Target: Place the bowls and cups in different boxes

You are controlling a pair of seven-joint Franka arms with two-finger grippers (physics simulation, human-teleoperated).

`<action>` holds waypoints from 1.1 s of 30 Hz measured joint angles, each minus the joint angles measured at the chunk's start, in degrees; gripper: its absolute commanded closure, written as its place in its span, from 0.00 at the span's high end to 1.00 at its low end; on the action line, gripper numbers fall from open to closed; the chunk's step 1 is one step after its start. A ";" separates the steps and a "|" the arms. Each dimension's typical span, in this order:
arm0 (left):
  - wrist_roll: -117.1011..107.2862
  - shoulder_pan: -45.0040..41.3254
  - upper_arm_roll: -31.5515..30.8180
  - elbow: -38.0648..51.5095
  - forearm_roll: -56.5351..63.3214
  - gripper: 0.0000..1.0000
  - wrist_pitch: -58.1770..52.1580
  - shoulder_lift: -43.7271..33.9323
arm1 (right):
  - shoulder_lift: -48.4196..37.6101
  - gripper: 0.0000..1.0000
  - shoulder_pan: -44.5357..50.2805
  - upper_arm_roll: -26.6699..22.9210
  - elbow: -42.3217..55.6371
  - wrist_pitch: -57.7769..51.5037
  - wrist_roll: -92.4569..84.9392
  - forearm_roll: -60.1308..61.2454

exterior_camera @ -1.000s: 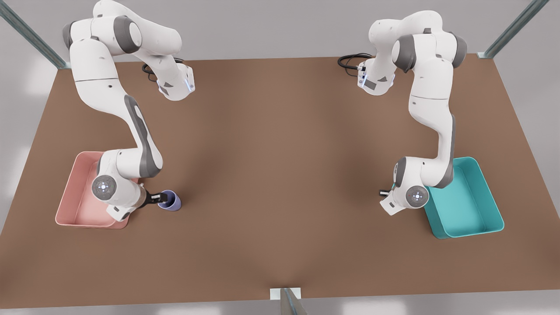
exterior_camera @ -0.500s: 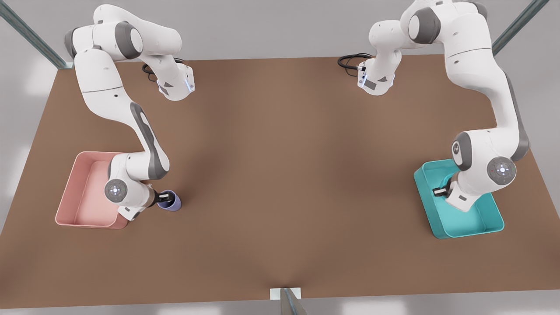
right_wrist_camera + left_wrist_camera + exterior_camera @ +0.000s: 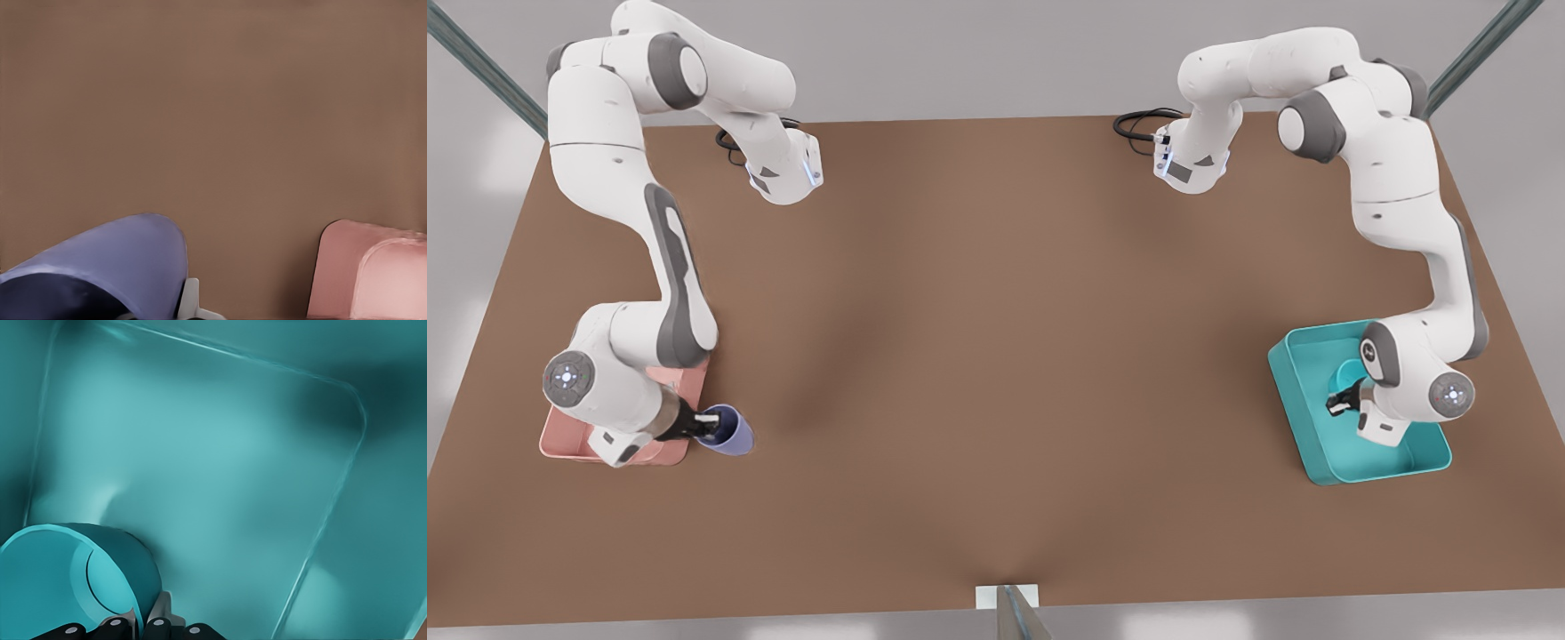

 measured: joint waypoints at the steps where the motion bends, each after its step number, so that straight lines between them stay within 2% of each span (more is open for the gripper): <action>1: -0.11 0.12 0.00 0.00 -0.10 0.86 0.53 0.17 | -0.34 0.21 -1.51 -0.21 2.02 -1.61 -1.44 0.25; 2: -0.14 0.41 0.00 0.00 -0.22 1.00 1.00 0.19 | -0.71 0.21 -3.26 -0.50 3.17 -3.17 -2.98 0.41; 4: 0.08 1.79 -0.34 -0.15 -0.92 1.00 1.30 -1.49 | -1.58 0.21 -6.32 -0.99 4.14 -5.94 -6.24 0.47; 6: 0.79 1.52 -0.58 -0.27 -2.14 1.00 -0.10 -5.50 | -1.66 0.21 -7.59 -3.71 4.80 -7.98 -9.68 0.04; 8: 1.04 -1.81 -1.09 -0.11 -2.20 1.00 -4.62 -13.32 | -0.94 0.21 -7.98 -5.50 4.73 -9.39 -12.79 -0.75; 14: 1.74 -12.96 -5.25 3.54 -0.66 1.00 -20.34 -28.68 | 6.41 0.21 -8.50 -7.75 4.68 -8.68 -20.21 -1.49; 18: 3.94 -14.21 -9.03 9.35 -0.30 1.00 -29.49 -29.06 | 10.03 0.21 -9.21 -7.88 4.60 -5.92 -23.88 -1.43; 23: 6.03 -14.26 -10.92 10.30 -0.14 1.00 -35.21 -28.85 | 11.75 0.21 -9.27 -7.81 4.57 -3.76 -27.45 -1.16; 24: 6.38 -14.25 -10.99 10.32 -0.11 1.00 -35.89 -28.87 | 11.90 0.35 -9.27 -7.80 4.55 -3.48 -28.05 -1.11; 25: 6.70 -14.25 -11.11 10.35 -0.07 1.00 -36.46 -28.89 | 12.07 0.92 -9.28 -7.80 4.52 -3.23 -28.56 -1.16; 26: 7.00 -14.24 -11.12 10.36 -0.08 1.00 -36.95 -28.93 | 12.23 1.00 -9.28 -7.79 4.43 -2.97 -29.00 -1.25; 33: 8.78 -13.96 -11.03 10.68 -0.50 1.00 -39.82 -29.07 | 12.09 1.00 -9.22 -7.67 4.12 -1.71 -30.50 -2.45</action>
